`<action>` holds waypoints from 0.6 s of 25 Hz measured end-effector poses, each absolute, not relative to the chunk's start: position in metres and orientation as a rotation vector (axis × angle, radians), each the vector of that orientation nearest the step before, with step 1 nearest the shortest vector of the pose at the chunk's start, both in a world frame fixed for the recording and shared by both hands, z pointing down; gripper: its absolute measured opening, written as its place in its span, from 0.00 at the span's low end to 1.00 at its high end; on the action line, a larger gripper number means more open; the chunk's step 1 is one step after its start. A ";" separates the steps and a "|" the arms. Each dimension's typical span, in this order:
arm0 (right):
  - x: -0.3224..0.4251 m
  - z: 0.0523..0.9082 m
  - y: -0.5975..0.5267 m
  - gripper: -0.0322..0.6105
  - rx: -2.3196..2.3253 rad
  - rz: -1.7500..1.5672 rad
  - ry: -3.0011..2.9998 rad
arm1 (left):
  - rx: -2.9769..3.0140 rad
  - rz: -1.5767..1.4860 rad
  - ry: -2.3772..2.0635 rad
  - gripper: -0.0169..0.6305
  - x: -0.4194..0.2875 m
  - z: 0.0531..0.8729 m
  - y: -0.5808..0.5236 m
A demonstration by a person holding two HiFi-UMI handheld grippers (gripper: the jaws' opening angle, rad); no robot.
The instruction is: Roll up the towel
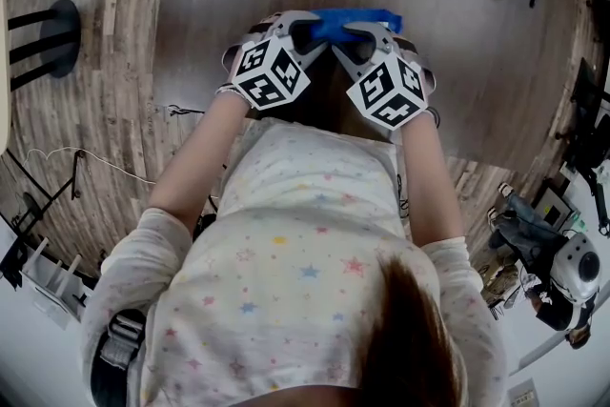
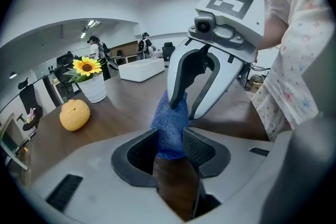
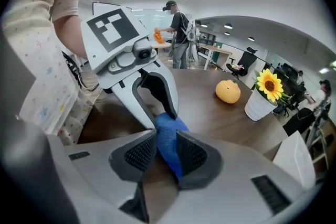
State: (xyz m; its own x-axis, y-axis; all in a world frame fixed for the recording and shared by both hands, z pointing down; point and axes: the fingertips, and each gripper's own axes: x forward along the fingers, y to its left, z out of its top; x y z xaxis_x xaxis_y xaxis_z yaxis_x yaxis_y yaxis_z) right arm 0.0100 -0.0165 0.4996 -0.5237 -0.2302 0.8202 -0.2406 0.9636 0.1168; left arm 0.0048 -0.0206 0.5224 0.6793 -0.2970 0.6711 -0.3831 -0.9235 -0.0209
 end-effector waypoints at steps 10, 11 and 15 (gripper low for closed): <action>0.017 0.516 -0.022 0.25 0.323 -0.040 -2.088 | 2.779 1.064 -0.598 0.25 0.009 0.519 -0.027; 0.016 0.517 -0.023 0.25 0.324 -0.044 -2.084 | 2.777 1.060 -0.604 0.26 0.009 0.519 -0.028; 0.015 0.519 -0.028 0.25 0.331 -0.051 -2.078 | 2.767 1.040 -0.626 0.26 0.006 0.519 -0.033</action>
